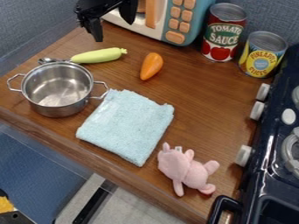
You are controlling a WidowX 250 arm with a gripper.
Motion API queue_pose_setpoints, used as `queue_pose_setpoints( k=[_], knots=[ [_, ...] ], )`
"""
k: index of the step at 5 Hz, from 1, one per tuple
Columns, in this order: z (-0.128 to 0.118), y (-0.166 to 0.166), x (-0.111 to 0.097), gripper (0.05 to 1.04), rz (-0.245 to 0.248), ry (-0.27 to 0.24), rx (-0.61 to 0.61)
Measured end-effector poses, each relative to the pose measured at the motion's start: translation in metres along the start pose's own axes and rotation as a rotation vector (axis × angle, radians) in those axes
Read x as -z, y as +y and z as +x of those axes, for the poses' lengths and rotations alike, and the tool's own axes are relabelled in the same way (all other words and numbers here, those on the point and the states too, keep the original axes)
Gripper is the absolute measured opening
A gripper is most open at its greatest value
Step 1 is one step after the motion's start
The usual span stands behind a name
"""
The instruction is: Move the yellow spoon above the silver pot
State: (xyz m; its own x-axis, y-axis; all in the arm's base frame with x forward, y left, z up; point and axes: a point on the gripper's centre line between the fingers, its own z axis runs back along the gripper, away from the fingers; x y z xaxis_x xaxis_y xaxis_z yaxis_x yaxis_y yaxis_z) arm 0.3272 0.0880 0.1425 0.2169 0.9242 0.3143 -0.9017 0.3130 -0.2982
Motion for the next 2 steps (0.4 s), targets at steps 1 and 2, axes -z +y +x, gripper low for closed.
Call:
queue_pose_setpoints(
  k=[1,2],
  knots=[
    [-0.005,0.003,0.009,1.0,0.021,0.023,-0.01],
    [0.001,0.007,0.021,1.0,0.022,0.066,-0.202]
  ],
)
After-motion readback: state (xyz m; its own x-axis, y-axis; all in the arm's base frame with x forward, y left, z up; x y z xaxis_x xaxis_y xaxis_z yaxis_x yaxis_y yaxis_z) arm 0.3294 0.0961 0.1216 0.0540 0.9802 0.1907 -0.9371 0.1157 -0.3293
